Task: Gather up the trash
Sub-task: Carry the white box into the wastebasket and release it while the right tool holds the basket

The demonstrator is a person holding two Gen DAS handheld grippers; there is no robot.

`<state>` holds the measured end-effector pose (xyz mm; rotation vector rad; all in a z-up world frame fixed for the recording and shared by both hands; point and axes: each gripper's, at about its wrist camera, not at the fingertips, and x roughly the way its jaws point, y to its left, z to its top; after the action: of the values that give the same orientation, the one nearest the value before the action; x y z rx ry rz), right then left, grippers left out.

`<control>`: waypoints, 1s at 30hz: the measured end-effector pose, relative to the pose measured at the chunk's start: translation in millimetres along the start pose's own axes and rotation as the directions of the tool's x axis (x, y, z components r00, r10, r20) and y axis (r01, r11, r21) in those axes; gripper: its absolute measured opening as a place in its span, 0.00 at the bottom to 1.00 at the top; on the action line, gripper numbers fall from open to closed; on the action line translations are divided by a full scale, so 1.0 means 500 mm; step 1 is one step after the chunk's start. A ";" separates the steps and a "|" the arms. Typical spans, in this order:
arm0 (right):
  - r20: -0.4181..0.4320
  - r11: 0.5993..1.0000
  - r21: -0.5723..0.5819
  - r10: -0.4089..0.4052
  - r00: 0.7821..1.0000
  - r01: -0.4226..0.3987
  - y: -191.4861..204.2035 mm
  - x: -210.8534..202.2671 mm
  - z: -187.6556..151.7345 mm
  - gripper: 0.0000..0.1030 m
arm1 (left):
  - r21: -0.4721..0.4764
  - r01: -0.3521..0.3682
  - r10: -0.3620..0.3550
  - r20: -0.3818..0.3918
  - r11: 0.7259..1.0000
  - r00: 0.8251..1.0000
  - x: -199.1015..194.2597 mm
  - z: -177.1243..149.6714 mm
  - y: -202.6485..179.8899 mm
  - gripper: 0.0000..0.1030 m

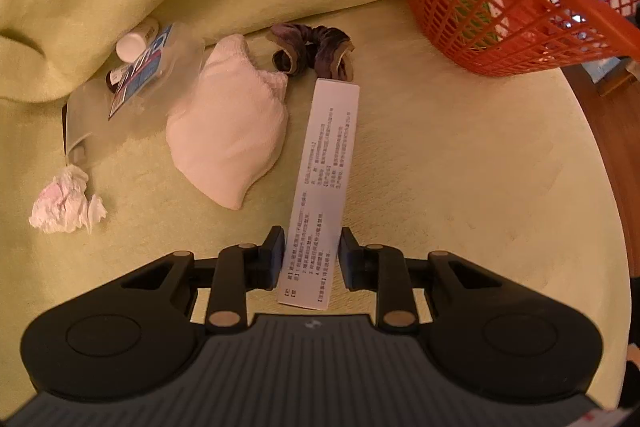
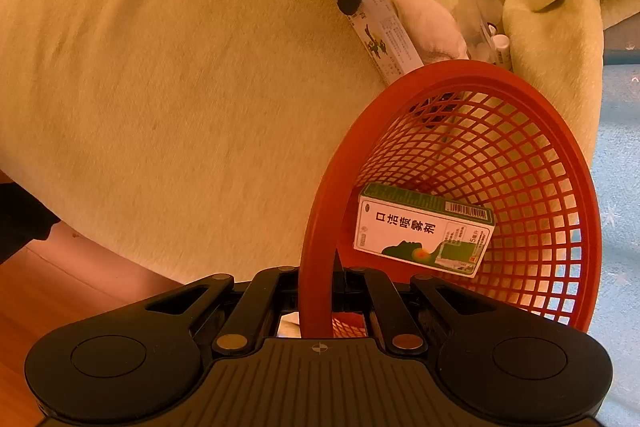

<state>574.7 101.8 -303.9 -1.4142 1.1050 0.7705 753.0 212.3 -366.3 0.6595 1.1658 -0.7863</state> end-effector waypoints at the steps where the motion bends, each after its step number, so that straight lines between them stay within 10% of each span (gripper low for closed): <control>1: -0.001 1.000 -0.001 0.000 1.000 0.000 0.000 0.000 0.000 0.01 | -0.015 -0.001 0.001 -0.001 1.000 1.000 0.000 0.000 0.001 0.22; 30: -0.007 0.999 -0.016 -0.031 1.000 0.030 0.009 0.005 -0.001 0.01 | -0.222 0.005 0.011 0.070 0.975 0.997 -0.221 -0.028 -0.014 0.20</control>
<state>571.5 100.9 -307.7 -1.4446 1.0826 0.7543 718.3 240.8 -264.1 0.4440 1.1671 -0.6602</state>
